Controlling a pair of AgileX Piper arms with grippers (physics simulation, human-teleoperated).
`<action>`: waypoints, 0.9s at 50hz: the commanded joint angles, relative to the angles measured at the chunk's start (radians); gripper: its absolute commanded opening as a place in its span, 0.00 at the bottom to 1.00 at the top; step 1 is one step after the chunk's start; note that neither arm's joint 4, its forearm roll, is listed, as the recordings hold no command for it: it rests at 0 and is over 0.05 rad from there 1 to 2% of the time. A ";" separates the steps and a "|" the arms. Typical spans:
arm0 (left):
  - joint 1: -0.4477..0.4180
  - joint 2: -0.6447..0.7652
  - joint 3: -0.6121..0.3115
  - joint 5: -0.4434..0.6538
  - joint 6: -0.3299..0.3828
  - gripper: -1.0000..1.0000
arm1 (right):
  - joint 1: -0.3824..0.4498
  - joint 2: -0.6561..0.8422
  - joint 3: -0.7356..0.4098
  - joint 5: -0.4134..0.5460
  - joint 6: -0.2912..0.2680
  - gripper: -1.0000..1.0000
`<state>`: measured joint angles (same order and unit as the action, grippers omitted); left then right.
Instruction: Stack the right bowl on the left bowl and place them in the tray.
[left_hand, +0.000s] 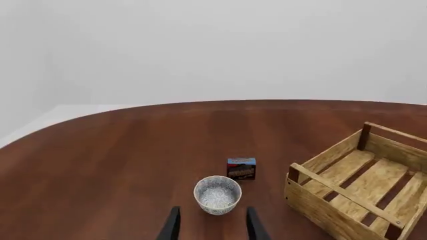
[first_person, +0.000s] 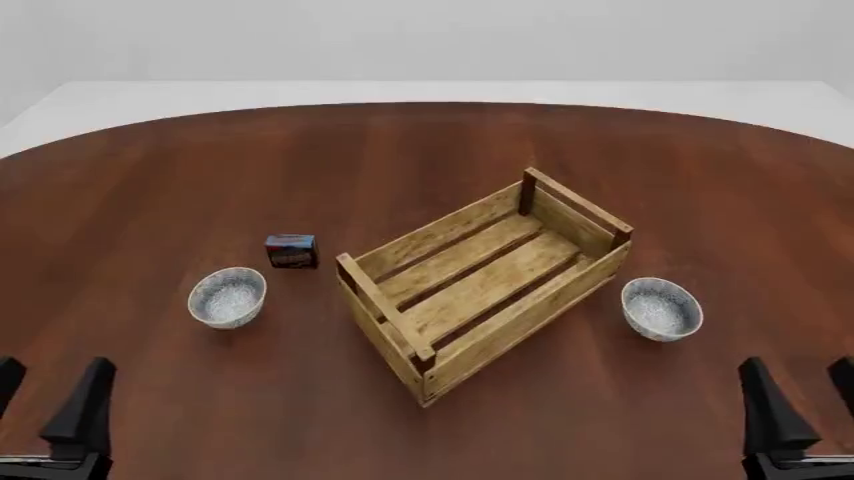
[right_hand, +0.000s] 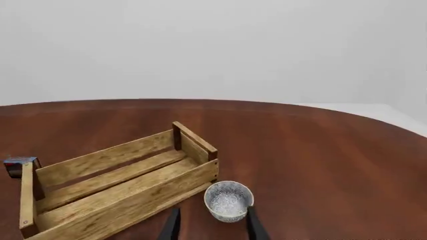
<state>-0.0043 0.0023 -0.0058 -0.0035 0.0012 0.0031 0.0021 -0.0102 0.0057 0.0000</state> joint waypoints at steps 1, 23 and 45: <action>-0.005 0.002 -0.005 0.004 -0.014 1.00 | -0.038 0.004 0.003 -0.001 -0.031 1.00; -0.033 0.003 0.004 0.007 -0.031 1.00 | -0.065 0.387 -0.187 -0.054 -0.029 1.00; -0.061 0.018 0.004 -0.009 -0.043 1.00 | -0.097 0.741 -0.595 0.208 -0.090 1.00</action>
<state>-0.0549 0.0146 -0.0015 -0.0072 -0.0386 -0.0825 0.5742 -0.4443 0.1235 -0.0596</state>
